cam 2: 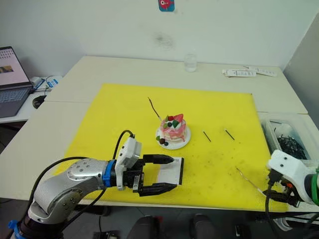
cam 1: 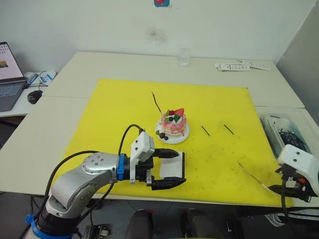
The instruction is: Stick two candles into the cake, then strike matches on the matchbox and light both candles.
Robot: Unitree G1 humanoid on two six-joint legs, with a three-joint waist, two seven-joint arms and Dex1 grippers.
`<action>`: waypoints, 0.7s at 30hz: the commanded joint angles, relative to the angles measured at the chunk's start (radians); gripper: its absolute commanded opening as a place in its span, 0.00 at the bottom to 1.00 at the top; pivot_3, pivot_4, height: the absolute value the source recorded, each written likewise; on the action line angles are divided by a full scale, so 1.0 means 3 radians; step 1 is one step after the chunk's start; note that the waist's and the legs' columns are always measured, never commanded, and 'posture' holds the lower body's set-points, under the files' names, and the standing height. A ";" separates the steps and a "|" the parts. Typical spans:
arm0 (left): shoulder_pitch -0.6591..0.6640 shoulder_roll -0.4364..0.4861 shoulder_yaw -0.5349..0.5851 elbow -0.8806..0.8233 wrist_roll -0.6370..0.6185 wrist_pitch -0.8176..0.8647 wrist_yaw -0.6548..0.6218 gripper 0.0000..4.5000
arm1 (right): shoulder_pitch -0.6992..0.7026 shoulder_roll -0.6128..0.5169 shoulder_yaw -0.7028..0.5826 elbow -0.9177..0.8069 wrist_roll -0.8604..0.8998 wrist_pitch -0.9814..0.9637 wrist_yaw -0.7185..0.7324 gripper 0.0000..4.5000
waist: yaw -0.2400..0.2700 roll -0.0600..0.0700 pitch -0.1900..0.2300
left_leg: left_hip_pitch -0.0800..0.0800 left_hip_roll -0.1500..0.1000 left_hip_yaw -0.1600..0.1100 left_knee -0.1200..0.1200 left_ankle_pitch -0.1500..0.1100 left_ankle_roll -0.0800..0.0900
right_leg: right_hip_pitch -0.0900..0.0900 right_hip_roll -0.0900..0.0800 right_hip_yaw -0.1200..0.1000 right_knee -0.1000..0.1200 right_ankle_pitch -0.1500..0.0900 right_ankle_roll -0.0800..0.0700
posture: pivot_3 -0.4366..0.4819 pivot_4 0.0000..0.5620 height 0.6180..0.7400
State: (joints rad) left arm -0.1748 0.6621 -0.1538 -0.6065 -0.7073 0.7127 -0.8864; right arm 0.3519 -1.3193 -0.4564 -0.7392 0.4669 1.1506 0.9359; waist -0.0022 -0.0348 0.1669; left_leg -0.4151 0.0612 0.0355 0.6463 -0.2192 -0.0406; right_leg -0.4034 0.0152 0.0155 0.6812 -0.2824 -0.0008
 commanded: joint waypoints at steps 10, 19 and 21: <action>0.0064 -0.0027 -0.0009 -0.0226 0.0010 -0.0145 0.0024 1.00 | -0.0542 -0.0126 0.0878 0.0273 -0.0012 0.0084 -0.0164 0.69 | 0.0001 0.0001 0.0000 | -0.0002 0.0000 0.0001 0.0000 0.0000 0.0000 | -0.0002 -0.0001 0.0001 0.0001 -0.0001 0.0000 | 0.48 0.27 1.00; 0.0049 -0.0089 -0.0086 -0.0195 0.0071 -0.0181 0.0036 1.00 | -0.0813 -0.0038 0.1113 0.0312 0.0067 0.0161 -0.0179 0.08 | 0.0001 0.0001 0.0000 | -0.0001 0.0000 0.0002 0.0000 0.0000 0.0000 | -0.0002 0.0000 0.0001 0.0001 0.0000 0.0000 | 0.48 0.27 1.00; 0.0045 -0.0100 -0.0100 -0.0188 0.0094 -0.0189 0.0027 1.00 | -0.0874 -0.0028 0.1144 0.0314 0.0098 0.0189 -0.0169 0.01 | 0.0001 0.0001 0.0000 | -0.0001 0.0000 0.0002 0.0001 0.0000 0.0000 | -0.0002 0.0000 0.0001 0.0001 0.0000 0.0000 | 0.48 0.27 1.00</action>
State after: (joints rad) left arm -0.1570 0.6388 -0.1726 -0.6350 -0.6815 0.6820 -0.8780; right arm 0.1055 -1.3320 -0.1168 -0.6364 0.4842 1.1973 0.8846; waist -0.0020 -0.0345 0.1669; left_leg -0.4155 0.0613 0.0360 0.6465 -0.2191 -0.0406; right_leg -0.4041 0.0153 0.0157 0.6815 -0.2825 -0.0008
